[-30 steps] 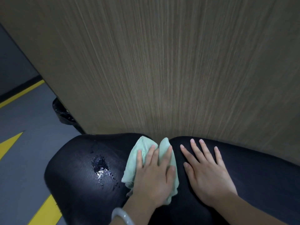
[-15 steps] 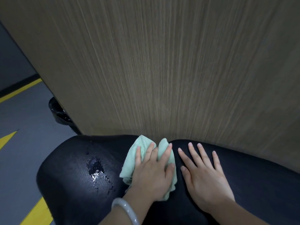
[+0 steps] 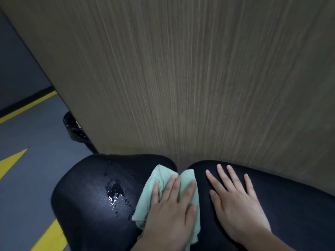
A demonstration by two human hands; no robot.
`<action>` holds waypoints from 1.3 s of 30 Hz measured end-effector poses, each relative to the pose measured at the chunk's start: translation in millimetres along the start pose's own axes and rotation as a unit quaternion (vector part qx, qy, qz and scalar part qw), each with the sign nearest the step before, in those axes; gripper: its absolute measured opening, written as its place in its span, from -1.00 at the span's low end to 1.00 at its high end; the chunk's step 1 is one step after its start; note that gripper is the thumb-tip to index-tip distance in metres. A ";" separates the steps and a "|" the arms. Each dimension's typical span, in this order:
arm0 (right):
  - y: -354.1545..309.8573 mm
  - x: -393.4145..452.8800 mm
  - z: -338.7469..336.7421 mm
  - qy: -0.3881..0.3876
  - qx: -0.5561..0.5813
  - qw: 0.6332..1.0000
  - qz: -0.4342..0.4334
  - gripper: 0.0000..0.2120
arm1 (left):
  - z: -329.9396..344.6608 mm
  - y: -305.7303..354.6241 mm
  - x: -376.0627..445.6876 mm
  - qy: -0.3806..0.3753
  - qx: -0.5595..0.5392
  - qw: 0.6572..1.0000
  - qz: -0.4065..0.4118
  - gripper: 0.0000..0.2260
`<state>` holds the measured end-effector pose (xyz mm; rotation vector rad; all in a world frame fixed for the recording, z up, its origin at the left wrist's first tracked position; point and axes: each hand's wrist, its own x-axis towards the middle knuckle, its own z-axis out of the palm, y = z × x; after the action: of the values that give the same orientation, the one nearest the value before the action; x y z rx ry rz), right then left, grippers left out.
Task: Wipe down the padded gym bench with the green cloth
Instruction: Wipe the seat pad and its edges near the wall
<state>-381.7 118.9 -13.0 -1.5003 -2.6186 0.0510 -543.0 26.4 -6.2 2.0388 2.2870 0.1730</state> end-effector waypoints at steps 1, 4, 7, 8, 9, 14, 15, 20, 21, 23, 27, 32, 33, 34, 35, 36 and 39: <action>1.1 0.5 1.1 0.002 0.001 1.000 -0.001 -0.45 | 1.7 0.5 9.6 0.004 0.003 1.000 -0.001 -0.53; 0.4 0.8 1.3 0.011 0.007 1.000 -0.011 -0.44 | -5.4 1.7 38.3 -0.013 -0.001 1.000 -0.009 -0.47; 0.4 2.4 2.2 0.014 0.023 1.000 -0.013 -0.42 | -7.8 2.5 65.1 -0.019 -0.018 0.999 0.021 -0.34; 0.5 3.0 2.9 0.015 0.029 0.999 -0.014 -0.41 | -8.8 1.5 71.8 -0.022 -0.019 0.999 0.030 -0.34; 0.2 3.8 3.2 0.014 0.034 0.999 -0.013 -0.40 | -10.2 0.4 78.4 -0.026 -0.020 0.999 0.038 -0.34; 2.3 7.2 4.5 0.027 0.027 0.999 -0.013 -0.38 | -9.1 -1.0 99.3 -0.046 -0.037 0.998 0.030 -0.52; 2.8 7.2 4.9 0.031 0.021 0.999 -0.016 -0.38 | -9.0 1.1 99.1 -0.043 -0.035 0.998 0.020 -0.51; 4.1 5.6 2.7 0.017 0.020 1.000 -0.008 -0.39 | -5.0 9.7 76.5 0.010 -0.002 1.000 -0.024 -0.28; 3.8 4.9 1.6 0.013 0.017 1.000 -0.007 -0.39 | -3.6 9.3 69.1 0.017 0.012 0.999 -0.042 -0.34; 2.9 3.2 -1.4 0.008 0.012 1.000 -0.007 -0.44 | 0.3 9.1 51.9 0.046 0.015 0.997 -0.054 -0.48; -0.5 1.5 -7.6 -0.018 0.004 1.000 -0.002 -0.46 | 1.3 10.8 18.3 0.048 0.008 0.998 -0.047 -0.53; -2.2 0.8 -12.2 -0.034 0.015 0.999 -0.034 -0.34 | 2.9 10.5 -30.5 0.046 -0.005 0.998 -0.048 -0.51; -3.0 1.0 -12.5 -0.031 0.008 0.999 -0.024 -0.34 | 4.3 10.1 -39.0 0.051 -0.006 0.998 -0.042 -0.50; -2.5 0.8 -9.9 -0.023 -0.009 1.000 -0.019 -0.36 | 5.8 9.5 -45.2 0.056 -0.004 0.998 -0.037 -0.49; -2.5 0.1 -8.3 -0.015 -0.001 1.000 -0.007 -0.40 | 6.3 8.6 -48.0 0.059 -0.005 0.998 -0.036 -0.48; -2.6 -1.0 -8.3 -0.005 0.016 1.000 0.000 -0.45 | 6.6 7.6 -47.3 0.064 -0.010 0.997 -0.039 -0.48; -0.1 -3.4 -3.3 0.002 0.029 1.000 -0.001 -0.51 | 9.6 7.9 -33.1 0.050 -0.004 0.998 -0.036 -0.47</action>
<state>-379.6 115.8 -10.0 -1.4778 -2.5909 0.1222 -530.1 -5.2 -15.4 1.9824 2.4101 0.2865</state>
